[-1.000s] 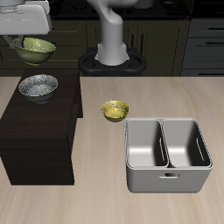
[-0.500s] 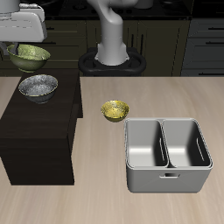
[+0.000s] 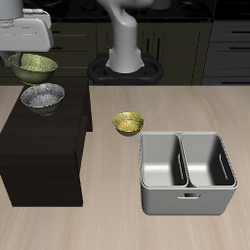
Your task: Stack the green bowl on the black bowl
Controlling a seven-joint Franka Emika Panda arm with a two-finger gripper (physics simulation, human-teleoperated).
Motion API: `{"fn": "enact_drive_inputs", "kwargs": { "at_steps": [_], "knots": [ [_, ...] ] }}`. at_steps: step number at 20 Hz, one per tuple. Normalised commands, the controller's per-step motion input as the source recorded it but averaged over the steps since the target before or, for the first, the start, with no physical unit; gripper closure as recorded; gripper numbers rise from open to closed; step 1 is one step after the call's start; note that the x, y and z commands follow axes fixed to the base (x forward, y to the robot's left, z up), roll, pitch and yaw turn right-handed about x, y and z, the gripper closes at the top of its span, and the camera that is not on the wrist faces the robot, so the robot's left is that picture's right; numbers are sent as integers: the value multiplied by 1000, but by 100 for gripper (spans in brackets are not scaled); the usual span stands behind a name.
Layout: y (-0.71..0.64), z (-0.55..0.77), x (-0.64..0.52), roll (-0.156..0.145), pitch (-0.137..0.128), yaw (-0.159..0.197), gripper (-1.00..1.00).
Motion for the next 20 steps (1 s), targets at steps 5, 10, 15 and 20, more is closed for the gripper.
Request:
{"fn": "enact_drive_inputs", "kwargs": {
  "at_steps": [5, 10, 15, 20],
  "knots": [
    [55, -165, 18, 14, 15, 12, 100],
    [37, -155, 12, 3, 33, 18, 100],
    [42, -171, 17, 0, 19, 11, 100],
    [74, -178, -18, 7, 23, 9, 100]
  ]
}}
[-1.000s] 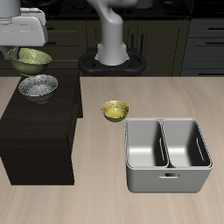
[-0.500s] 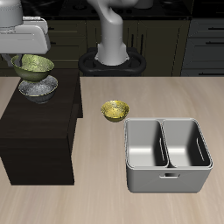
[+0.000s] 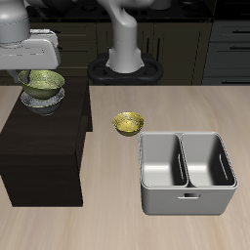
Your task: Stack the green bowl on the black bowl
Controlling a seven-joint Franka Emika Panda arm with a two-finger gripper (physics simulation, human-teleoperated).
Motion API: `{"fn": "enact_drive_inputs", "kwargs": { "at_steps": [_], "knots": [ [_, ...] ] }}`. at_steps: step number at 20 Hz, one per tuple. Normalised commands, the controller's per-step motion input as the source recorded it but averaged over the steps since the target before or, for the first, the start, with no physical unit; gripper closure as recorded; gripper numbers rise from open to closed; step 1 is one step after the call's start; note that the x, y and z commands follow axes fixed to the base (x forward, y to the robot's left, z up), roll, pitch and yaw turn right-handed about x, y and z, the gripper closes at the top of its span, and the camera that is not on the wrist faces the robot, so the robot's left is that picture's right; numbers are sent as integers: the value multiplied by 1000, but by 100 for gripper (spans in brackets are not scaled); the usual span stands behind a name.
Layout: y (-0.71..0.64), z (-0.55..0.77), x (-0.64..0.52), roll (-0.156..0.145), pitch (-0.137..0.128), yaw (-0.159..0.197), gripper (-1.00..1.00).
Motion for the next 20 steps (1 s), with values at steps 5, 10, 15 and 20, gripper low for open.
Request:
{"fn": "enact_drive_inputs", "kwargs": {
  "at_steps": [5, 10, 15, 20],
  "knots": [
    [-115, -167, 24, -37, 27, 5, 100],
    [-32, -171, 61, -28, 44, 3, 100],
    [-12, -324, 59, -4, 87, 31, -100],
    [-58, -30, -70, -20, 10, -16, -100]
  ]
}}
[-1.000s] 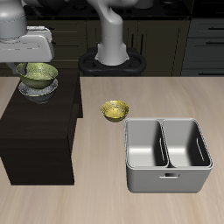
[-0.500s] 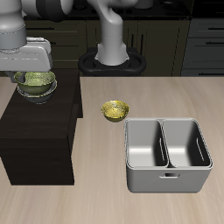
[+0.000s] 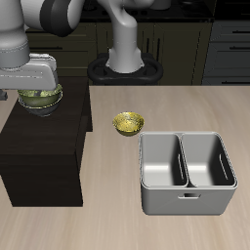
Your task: Stack the green bowl on the black bowl
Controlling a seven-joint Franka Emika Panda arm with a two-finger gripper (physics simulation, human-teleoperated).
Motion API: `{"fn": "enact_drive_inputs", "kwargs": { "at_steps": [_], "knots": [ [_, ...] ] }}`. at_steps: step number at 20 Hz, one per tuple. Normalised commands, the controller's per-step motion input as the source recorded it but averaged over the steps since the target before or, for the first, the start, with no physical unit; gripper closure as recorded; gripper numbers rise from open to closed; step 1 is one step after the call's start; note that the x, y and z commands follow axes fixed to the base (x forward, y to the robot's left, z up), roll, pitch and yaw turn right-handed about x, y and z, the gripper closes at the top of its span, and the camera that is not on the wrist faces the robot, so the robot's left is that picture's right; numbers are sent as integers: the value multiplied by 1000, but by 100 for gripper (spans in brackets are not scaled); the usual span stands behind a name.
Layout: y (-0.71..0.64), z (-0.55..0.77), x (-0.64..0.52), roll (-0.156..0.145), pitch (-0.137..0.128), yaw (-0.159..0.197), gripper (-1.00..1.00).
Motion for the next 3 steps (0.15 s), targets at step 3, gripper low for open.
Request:
{"fn": "enact_drive_inputs", "kwargs": {
  "at_steps": [3],
  "knots": [
    [167, 310, -332, 30, -57, 0, -100]
  ]
}}
